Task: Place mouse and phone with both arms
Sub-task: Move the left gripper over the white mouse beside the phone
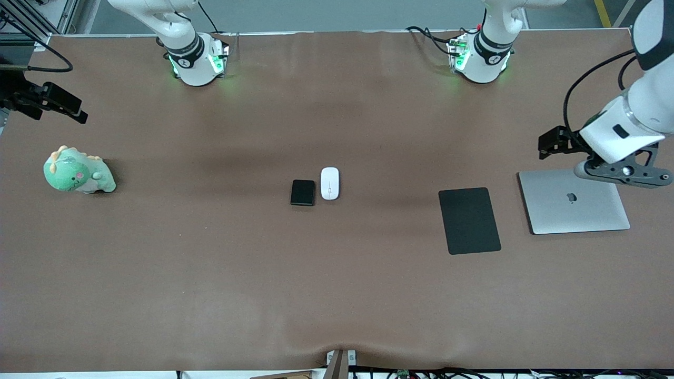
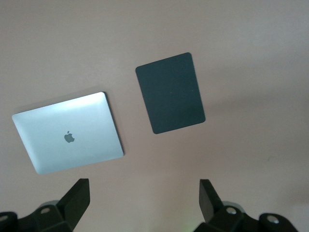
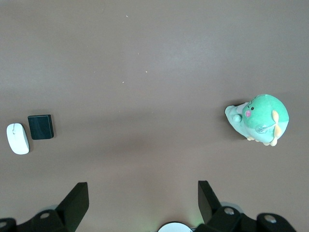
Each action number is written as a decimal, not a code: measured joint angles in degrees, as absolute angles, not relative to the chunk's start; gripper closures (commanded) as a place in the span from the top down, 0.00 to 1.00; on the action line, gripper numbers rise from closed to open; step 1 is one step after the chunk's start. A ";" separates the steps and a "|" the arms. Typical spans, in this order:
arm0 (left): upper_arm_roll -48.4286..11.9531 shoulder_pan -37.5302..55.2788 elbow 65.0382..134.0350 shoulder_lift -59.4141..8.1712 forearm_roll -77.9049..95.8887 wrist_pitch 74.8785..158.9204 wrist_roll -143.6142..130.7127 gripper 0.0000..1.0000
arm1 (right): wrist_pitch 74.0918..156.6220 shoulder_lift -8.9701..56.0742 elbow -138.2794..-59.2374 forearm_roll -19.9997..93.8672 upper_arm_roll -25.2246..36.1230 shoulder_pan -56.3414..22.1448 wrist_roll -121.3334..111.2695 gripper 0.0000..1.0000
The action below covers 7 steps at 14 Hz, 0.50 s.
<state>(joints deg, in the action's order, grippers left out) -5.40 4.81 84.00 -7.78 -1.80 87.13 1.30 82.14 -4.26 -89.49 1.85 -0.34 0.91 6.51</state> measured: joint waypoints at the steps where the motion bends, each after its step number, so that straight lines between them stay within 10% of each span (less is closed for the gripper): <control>1: -5.76 4.89 83.89 -7.62 -1.80 87.13 -0.06 1.00 | 82.14 -4.26 -89.49 1.85 -0.34 0.91 6.51 1.00; 7: -6.93 6.19 83.97 -8.45 -0.21 87.07 -6.31 1.00 | 82.13 -4.26 -89.49 1.85 -0.34 0.91 6.51 1.00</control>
<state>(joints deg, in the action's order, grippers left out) -6.93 6.19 83.97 -8.45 -0.21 87.07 -6.31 82.13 -4.26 -89.49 1.85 -0.34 0.91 6.51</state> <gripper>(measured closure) 0.000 0.000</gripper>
